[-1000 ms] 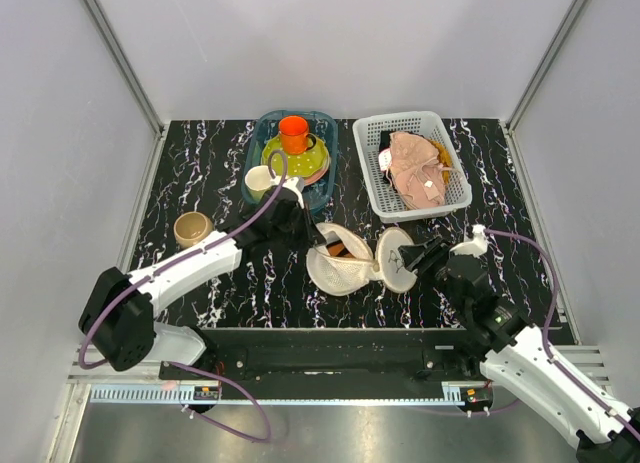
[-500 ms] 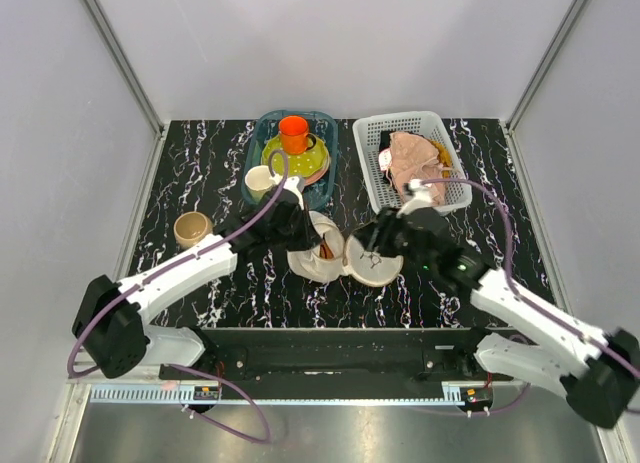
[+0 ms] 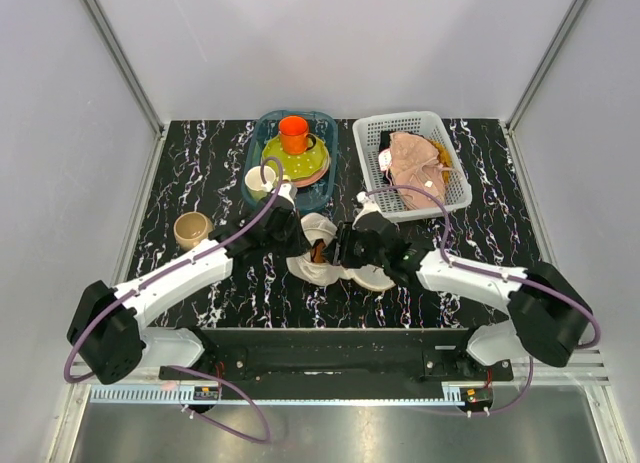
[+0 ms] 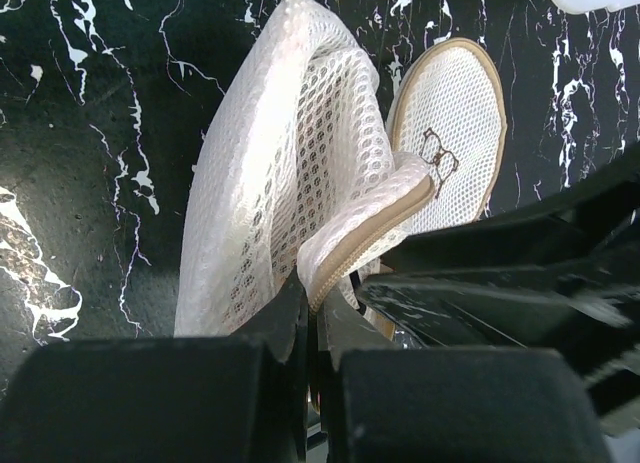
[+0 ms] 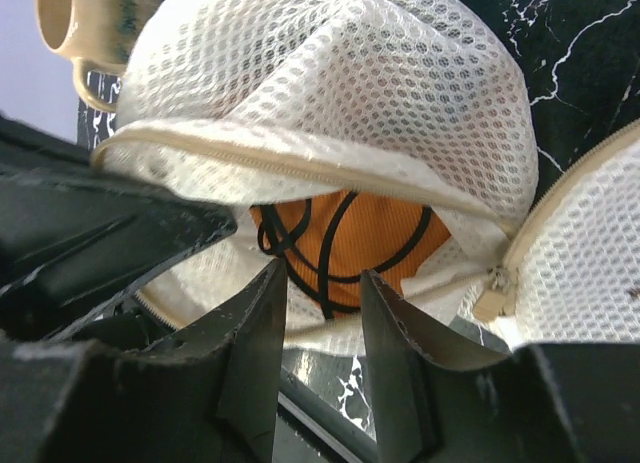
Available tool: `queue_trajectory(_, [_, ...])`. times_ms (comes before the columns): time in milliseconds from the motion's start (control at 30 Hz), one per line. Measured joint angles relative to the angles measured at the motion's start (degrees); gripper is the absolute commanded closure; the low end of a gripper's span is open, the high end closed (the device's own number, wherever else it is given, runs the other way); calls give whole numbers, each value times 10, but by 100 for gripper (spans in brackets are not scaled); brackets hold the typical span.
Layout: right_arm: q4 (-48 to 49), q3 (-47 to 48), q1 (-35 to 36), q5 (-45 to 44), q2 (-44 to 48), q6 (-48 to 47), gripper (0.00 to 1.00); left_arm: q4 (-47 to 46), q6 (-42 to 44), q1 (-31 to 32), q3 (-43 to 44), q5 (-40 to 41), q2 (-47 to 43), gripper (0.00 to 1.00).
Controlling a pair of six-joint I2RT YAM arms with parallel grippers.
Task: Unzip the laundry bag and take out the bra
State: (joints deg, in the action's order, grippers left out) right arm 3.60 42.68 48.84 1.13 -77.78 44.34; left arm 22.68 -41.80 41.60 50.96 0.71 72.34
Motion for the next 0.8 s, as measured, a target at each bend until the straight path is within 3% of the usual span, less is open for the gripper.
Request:
queue_trajectory(167, [26,22,3,2,-66,15,40,0,0,0,-8,0,-4,100])
queue_trajectory(267, [42,37,4,6,-102,23,39,3,0,0,-10,0,-8,100])
queue_trajectory(367, [58,58,6,11,-150,28,50,3,0,0,-10,0,-12,100])
queue_trajectory(467, [82,68,7,12,-191,36,75,2,0,-1,-13,0,-17,100])
queue_trajectory(500, [86,68,8,11,-198,37,90,2,0,-1,-15,0,-19,100])
queue_trajectory(533, [91,68,8,10,-205,44,99,2,0,-1,-17,0,-21,100])
queue_trajectory(800, [108,14,9,-28,-135,50,100,12,0,-10,-27,0,-55,100])
